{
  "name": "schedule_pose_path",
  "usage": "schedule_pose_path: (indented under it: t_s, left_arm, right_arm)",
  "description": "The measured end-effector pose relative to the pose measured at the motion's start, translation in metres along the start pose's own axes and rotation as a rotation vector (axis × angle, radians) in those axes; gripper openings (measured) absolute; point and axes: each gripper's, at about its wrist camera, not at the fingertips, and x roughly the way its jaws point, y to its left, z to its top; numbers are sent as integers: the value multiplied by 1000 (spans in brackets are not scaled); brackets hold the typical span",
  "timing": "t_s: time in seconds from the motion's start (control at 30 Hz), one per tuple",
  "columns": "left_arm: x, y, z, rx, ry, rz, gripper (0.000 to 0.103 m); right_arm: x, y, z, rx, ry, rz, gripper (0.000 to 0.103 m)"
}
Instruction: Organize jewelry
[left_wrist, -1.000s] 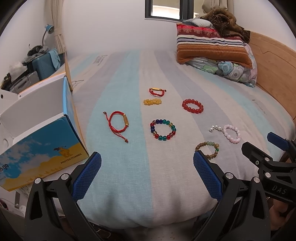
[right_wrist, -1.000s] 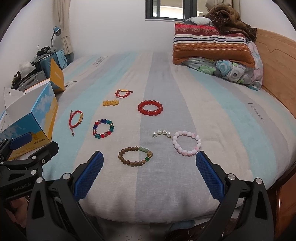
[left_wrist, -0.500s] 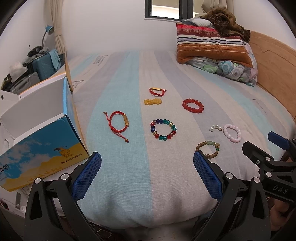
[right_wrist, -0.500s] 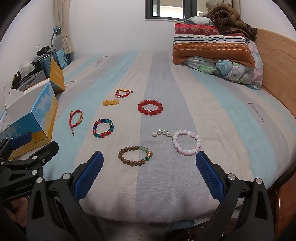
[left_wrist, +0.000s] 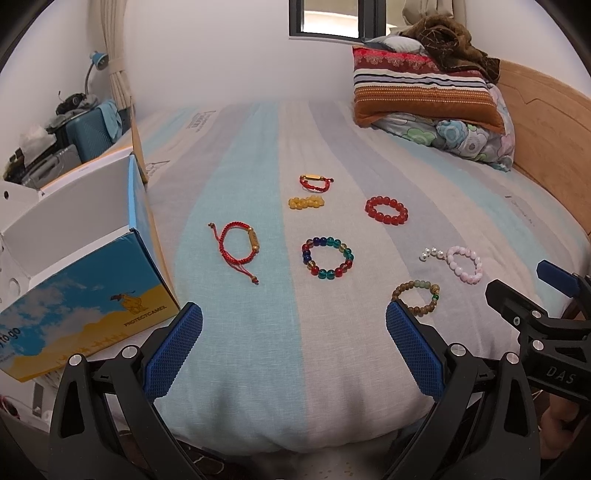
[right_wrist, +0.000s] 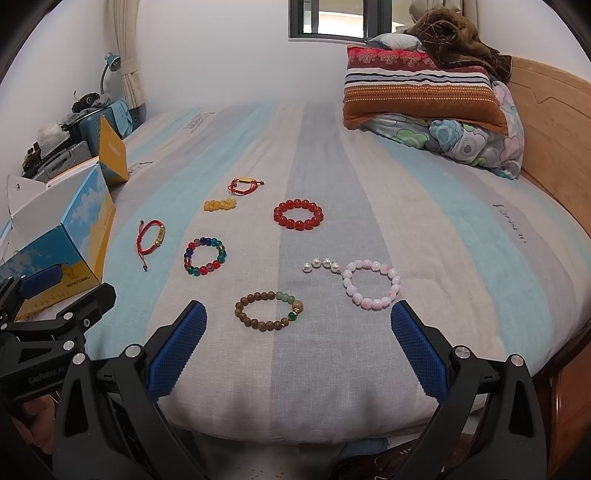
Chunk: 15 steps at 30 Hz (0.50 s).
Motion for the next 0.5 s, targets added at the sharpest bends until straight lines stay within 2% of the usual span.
schedule_pose_path:
  t_s: [0.5]
  left_arm:
    - [-1, 0, -1, -4, 1, -3, 97]
  right_arm:
    - [-1, 0, 0, -4, -3, -4, 96]
